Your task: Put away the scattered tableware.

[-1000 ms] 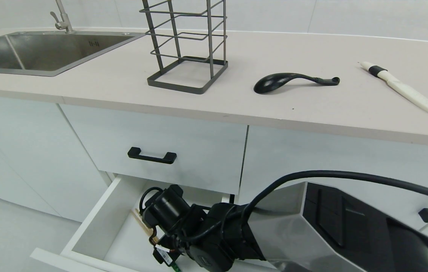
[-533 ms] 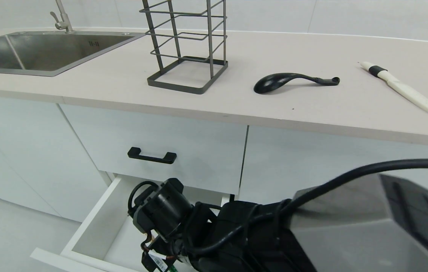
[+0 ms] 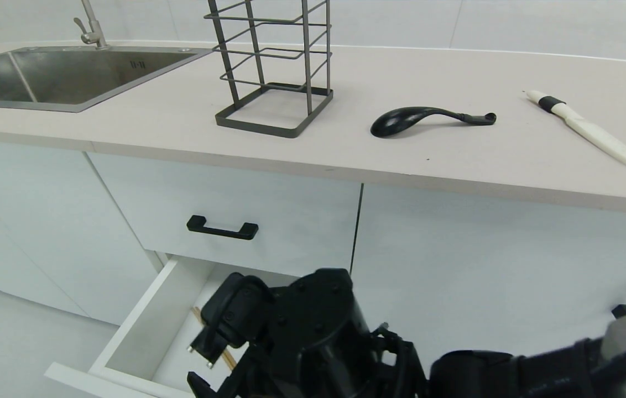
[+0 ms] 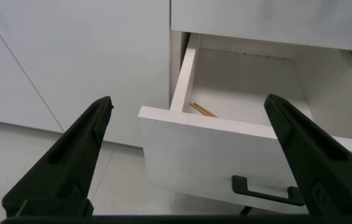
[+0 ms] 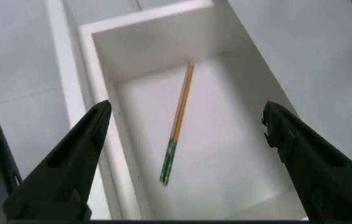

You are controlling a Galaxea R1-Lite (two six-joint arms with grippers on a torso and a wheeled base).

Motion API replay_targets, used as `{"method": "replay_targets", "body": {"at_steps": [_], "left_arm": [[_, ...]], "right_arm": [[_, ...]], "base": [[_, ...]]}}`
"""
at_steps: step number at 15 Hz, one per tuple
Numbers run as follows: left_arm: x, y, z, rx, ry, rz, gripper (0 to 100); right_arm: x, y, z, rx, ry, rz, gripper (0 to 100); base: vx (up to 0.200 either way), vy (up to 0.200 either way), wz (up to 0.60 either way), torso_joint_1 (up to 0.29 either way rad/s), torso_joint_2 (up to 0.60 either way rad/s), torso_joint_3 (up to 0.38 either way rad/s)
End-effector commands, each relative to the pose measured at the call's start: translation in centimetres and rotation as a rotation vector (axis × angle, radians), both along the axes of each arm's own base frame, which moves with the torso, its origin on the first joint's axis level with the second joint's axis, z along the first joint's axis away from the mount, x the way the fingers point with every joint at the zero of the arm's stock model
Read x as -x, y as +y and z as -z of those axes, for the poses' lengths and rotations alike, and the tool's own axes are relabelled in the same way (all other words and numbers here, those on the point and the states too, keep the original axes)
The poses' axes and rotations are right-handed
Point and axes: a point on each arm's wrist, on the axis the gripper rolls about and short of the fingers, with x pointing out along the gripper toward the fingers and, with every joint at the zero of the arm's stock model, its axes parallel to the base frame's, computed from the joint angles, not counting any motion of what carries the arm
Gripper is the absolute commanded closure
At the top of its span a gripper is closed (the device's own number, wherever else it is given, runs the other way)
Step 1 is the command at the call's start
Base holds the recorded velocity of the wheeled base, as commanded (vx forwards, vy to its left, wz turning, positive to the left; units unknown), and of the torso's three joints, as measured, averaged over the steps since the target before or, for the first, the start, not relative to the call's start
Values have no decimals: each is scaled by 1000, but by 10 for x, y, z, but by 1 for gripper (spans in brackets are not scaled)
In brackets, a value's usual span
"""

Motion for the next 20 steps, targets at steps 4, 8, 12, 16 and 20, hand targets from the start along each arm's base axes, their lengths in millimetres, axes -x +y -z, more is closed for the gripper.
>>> {"method": "replay_targets", "body": {"at_steps": [4, 8, 12, 16, 20], "left_arm": [[0, 0, 0, 0, 2, 0, 0], [0, 0, 0, 0, 2, 0, 0], [0, 0, 0, 0, 2, 0, 0], [0, 0, 0, 0, 2, 0, 0], [0, 0, 0, 0, 2, 0, 0]], "right_arm": [[19, -57, -24, -46, -27, -107, 0], [37, -104, 5, 33, 102, -110, 0], [42, -96, 29, 84, 173, -110, 0], [44, -80, 52, 11, 128, -142, 0], [44, -77, 48, -19, 98, -154, 0]], "base": [[0, 0, 0, 0, 0, 0], [0, 0, 0, 0, 0, 0], [0, 0, 0, 0, 0, 0], [0, 0, 0, 0, 0, 0], [0, 0, 0, 96, -88, -20]]}}
